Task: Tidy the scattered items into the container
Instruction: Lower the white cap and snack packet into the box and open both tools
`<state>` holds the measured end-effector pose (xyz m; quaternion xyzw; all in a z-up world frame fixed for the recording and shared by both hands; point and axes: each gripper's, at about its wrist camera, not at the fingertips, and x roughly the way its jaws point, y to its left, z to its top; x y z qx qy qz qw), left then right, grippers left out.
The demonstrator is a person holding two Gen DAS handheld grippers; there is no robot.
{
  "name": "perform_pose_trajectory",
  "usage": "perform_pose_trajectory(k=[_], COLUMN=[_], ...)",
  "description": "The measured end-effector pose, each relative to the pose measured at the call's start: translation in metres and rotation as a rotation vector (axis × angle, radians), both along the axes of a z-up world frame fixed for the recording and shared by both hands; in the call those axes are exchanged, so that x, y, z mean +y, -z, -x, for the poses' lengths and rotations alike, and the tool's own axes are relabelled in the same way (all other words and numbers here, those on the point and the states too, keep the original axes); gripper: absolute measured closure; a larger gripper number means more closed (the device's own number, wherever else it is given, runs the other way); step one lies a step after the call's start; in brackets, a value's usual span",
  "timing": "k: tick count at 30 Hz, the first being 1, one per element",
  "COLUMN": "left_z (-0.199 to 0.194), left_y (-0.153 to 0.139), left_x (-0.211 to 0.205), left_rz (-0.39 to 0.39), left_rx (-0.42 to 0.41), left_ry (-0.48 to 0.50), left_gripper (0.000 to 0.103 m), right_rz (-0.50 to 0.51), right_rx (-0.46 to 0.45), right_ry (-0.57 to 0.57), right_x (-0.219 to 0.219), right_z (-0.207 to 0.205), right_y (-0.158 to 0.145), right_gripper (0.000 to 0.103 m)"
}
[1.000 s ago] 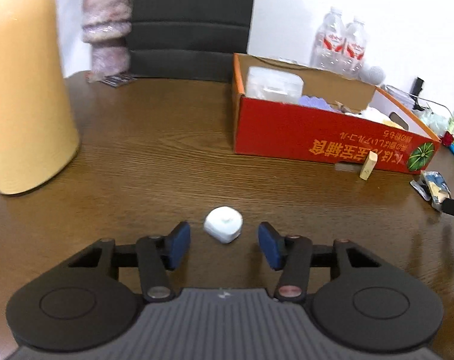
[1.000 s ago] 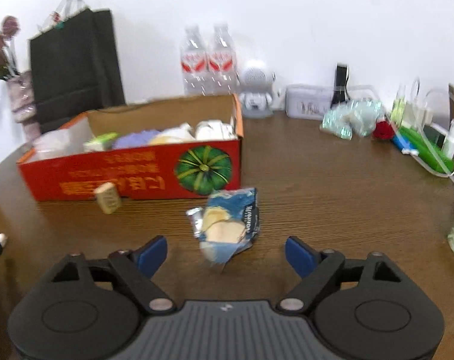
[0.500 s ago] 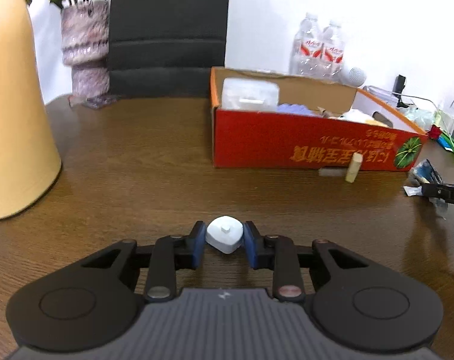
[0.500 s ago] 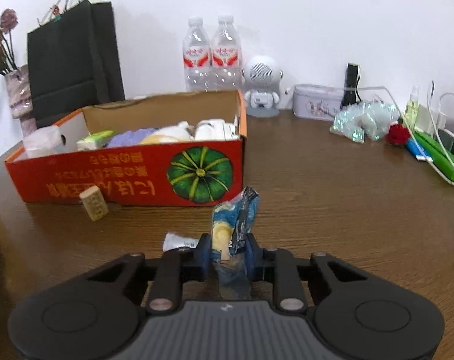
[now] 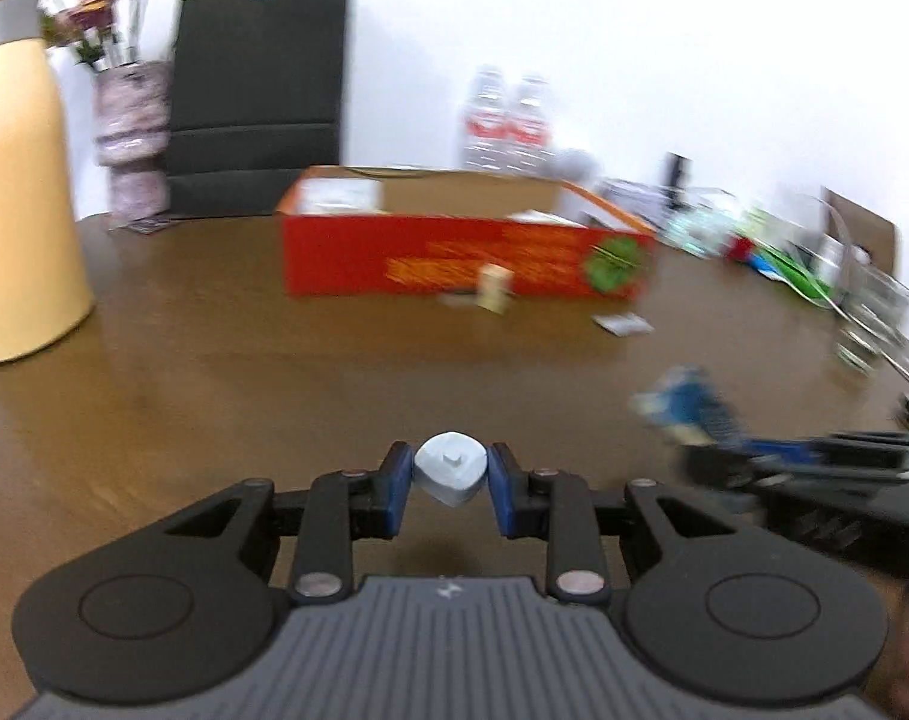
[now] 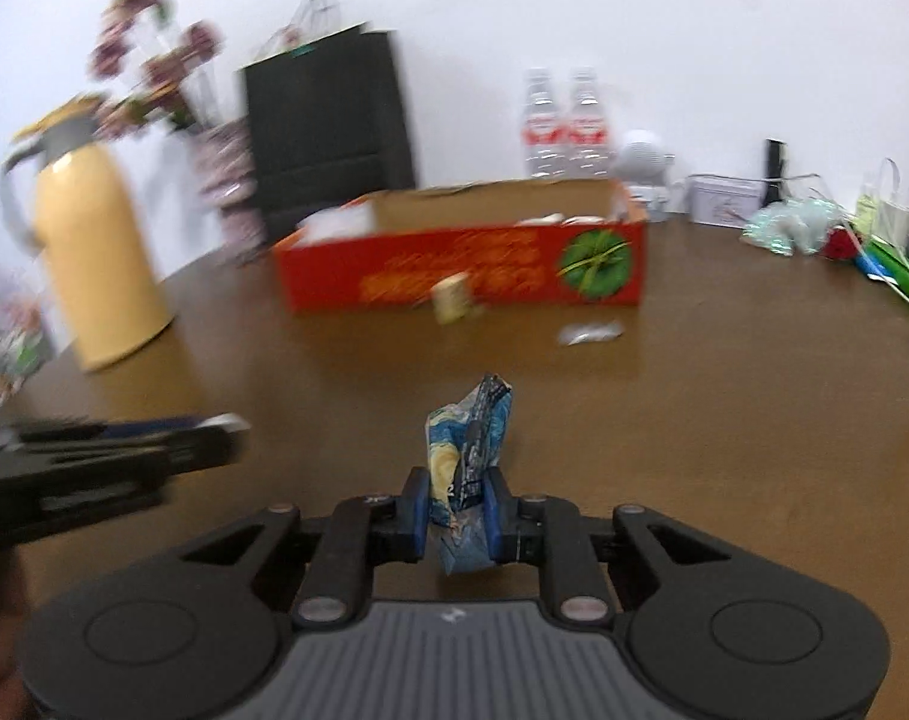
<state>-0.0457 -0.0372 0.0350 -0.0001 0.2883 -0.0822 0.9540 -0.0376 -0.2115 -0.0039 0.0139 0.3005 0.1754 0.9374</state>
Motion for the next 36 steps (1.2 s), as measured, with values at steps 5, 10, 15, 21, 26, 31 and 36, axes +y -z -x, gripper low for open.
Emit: perform_pose_trajectory(k=[5, 10, 15, 21, 26, 31, 36], left_z=[0.011, -0.021, -0.125, -0.301, -0.401, -0.425, -0.428], left_y=[-0.004, -0.037, -0.124, -0.158, -0.106, -0.069, -0.067], left_x=[-0.005, 0.014, 0.049, 0.077, 0.086, 0.082, 0.091], left_rz=[-0.02, 0.019, 0.081, 0.079, 0.03, -0.057, -0.072], left_rx=[-0.027, -0.105, -0.136, 0.061, 0.257, 0.337, 0.329], left_ry=[0.001, -0.012, 0.017, -0.009, -0.08, -0.067, -0.101], left_gripper=[0.075, 0.075, 0.075, 0.075, 0.075, 0.074, 0.025], right_rz=[-0.016, -0.017, 0.021, -0.084, -0.126, -0.088, -0.123], right_rx=[-0.024, -0.075, -0.324, -0.002, 0.386, 0.555, 0.713], right_ry=[-0.002, 0.004, -0.034, -0.154, -0.146, -0.134, -0.141], right_x=[0.001, -0.005, -0.007, 0.009, 0.05, 0.089, 0.103], right_z=[0.017, 0.002, -0.054, -0.234, -0.359, -0.406, -0.425], right_y=[-0.002, -0.021, -0.114, -0.182, -0.124, -0.063, -0.036], right_gripper=[0.086, 0.086, 0.086, 0.086, 0.086, 0.078, 0.034])
